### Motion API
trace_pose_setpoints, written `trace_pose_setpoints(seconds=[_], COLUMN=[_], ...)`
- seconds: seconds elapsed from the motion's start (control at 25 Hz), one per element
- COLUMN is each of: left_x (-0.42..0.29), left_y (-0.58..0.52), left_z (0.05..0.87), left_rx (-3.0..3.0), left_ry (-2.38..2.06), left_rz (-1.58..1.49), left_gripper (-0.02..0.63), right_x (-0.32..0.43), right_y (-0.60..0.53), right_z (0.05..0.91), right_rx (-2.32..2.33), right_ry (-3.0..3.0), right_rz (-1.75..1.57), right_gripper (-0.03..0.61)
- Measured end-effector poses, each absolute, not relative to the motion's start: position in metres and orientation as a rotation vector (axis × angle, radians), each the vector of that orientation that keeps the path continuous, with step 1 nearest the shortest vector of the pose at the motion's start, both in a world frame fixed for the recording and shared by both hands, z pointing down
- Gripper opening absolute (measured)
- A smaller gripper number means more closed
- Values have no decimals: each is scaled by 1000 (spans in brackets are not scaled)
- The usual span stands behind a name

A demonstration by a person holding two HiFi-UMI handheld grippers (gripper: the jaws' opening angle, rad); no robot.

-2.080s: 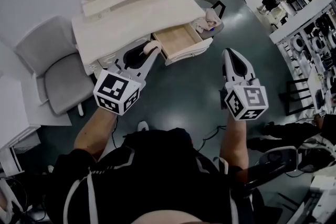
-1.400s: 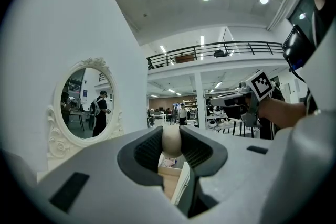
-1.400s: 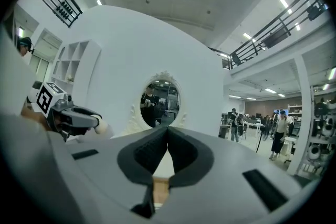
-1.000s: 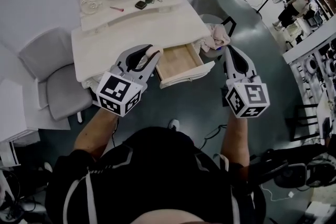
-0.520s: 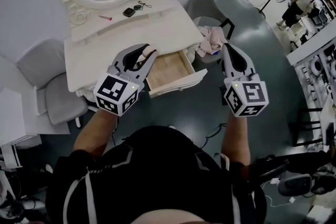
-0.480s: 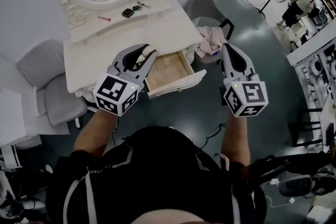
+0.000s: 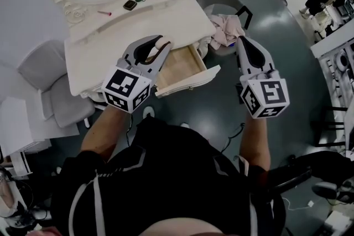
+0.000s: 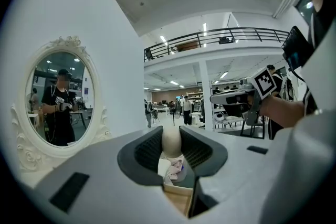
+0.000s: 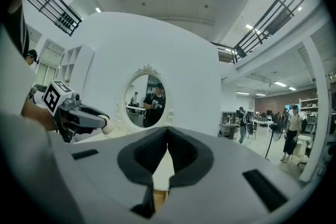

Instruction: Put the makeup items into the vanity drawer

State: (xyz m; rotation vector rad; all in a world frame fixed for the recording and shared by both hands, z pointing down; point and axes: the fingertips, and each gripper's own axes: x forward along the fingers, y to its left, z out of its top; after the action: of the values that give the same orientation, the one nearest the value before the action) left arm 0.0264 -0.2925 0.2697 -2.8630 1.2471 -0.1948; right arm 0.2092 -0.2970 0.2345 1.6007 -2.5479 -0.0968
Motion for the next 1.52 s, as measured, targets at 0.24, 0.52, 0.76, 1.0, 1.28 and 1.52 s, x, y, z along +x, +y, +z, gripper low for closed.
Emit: trace_pose_setpoints(seconds=[0.24, 0.52, 0.76, 1.0, 1.28, 1.52], left_x=[14, 5, 3, 6, 13, 24], left_y=[-332, -367, -383, -397, -410, -411], left_z=[287, 310, 341, 380, 434, 487], left_rx=[-2914, -2977, -3036, -3069, -3105, -3124], left_ry=[1155, 1046, 978, 922, 848, 754], left_rz=[-222, -280, -345, -429, -553, -685], left_gripper=[98, 98, 98, 98, 98, 98], right_x=[194, 183, 175, 170, 172, 173], right_y=[-326, -345, -351, -359, -365, -364], right_z=[247, 259, 283, 316, 348, 375], right_rx=[1668, 1744, 1767, 1759, 1789, 1785], right_ry=[-2493, -2424, -2379, -2349, -2303, -2263], right_rz=[-46, 17, 81, 166, 260, 300], right_gripper=[6, 5, 5, 5, 5, 5])
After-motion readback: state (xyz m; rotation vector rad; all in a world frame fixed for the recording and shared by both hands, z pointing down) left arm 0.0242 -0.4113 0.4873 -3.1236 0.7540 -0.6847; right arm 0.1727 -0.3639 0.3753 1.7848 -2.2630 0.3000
